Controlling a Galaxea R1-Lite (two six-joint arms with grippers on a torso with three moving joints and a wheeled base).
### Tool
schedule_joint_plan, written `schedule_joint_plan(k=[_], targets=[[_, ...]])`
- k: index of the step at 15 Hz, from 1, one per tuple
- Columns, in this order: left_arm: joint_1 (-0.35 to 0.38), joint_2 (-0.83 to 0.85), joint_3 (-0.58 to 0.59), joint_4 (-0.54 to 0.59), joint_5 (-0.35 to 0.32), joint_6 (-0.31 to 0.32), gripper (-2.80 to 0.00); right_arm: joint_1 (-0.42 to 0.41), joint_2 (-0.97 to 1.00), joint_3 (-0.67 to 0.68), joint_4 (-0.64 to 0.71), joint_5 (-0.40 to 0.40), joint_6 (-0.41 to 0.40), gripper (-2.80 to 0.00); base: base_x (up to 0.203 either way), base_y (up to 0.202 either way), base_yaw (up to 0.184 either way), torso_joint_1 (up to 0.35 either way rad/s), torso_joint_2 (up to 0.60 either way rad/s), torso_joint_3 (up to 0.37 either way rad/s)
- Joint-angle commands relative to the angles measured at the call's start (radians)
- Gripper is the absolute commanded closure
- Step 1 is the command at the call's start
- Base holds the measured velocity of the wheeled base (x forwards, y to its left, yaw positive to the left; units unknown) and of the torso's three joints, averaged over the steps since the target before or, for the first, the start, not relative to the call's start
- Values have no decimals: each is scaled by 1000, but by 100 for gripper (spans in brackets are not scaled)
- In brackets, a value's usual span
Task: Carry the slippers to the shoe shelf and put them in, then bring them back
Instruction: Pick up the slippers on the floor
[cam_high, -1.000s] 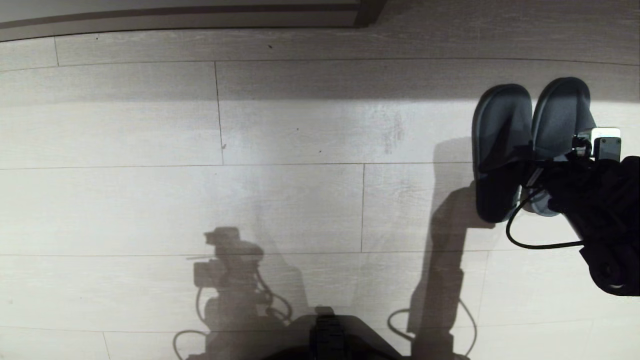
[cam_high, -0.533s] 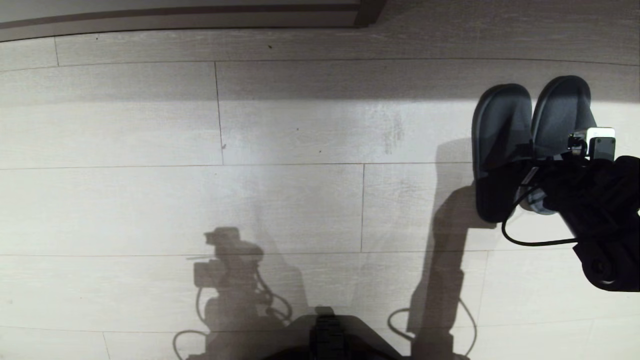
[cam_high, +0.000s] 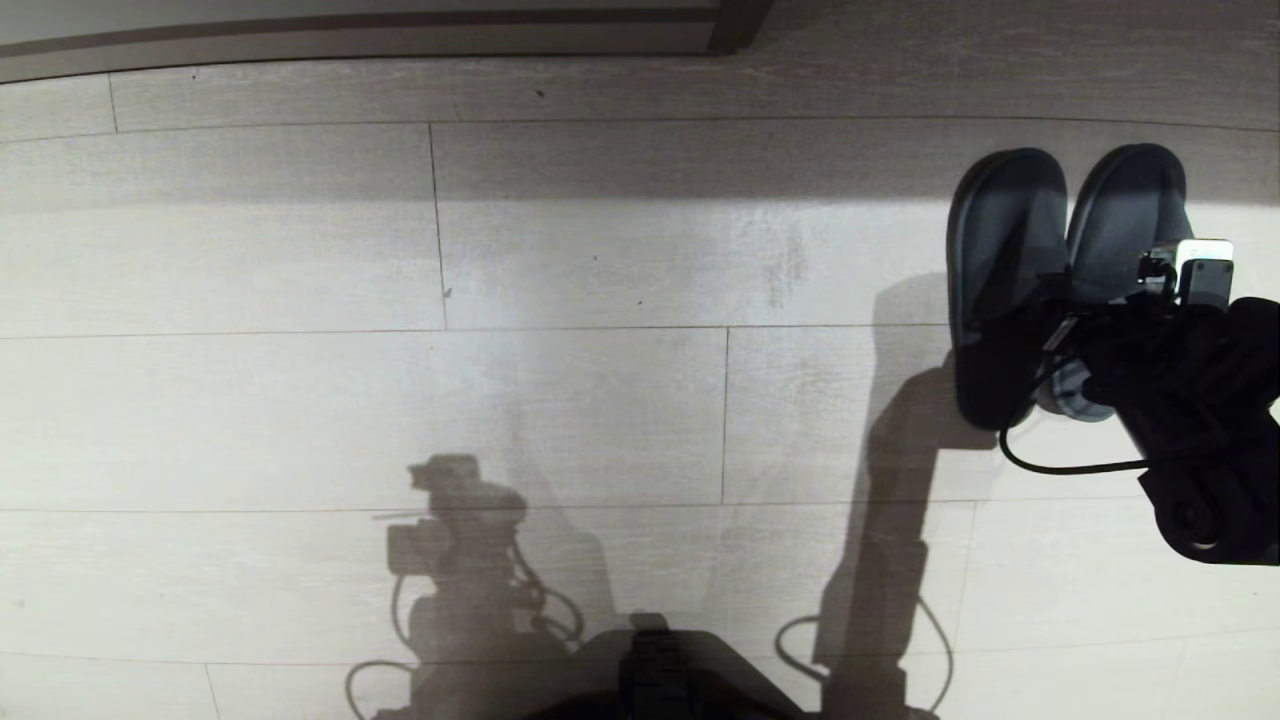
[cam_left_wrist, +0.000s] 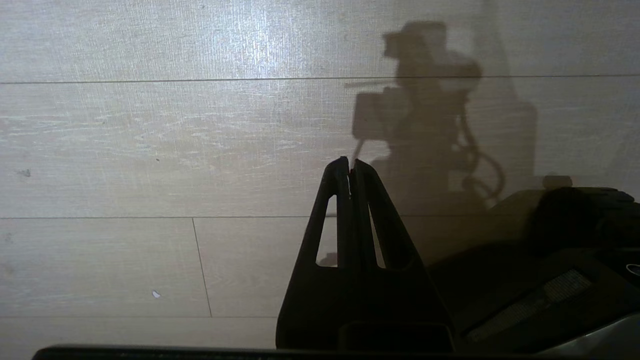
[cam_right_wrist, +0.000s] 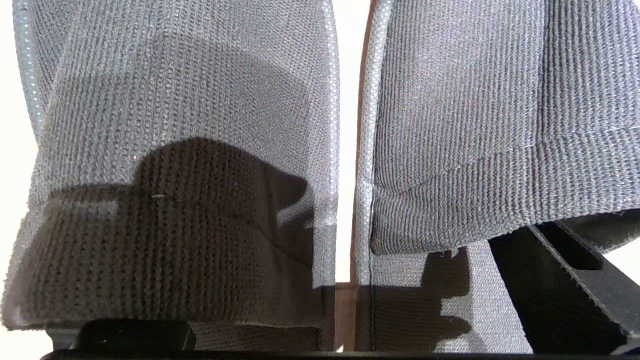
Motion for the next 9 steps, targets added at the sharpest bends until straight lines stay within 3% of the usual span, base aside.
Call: schedule_joint_plan(k=[1,6,7,9], targets=[[0,0,0,-1,0,0,0,-1,4,-12,-8,-4,2,-280,0,0,0,0,0,0],[0,0,0,-1,0,0,0,0,10,-38,-8,-2,5,-280,0,0,0,0,0,0],[0,0,0,-1,0,0,0,-1,18,-44,-8,-2,6,0,0,0,0,0,0,0],[0,0,0,-1,0,1,0,-1,20,-43,-8,-2,8,0,0,0,0,0,0,0]])
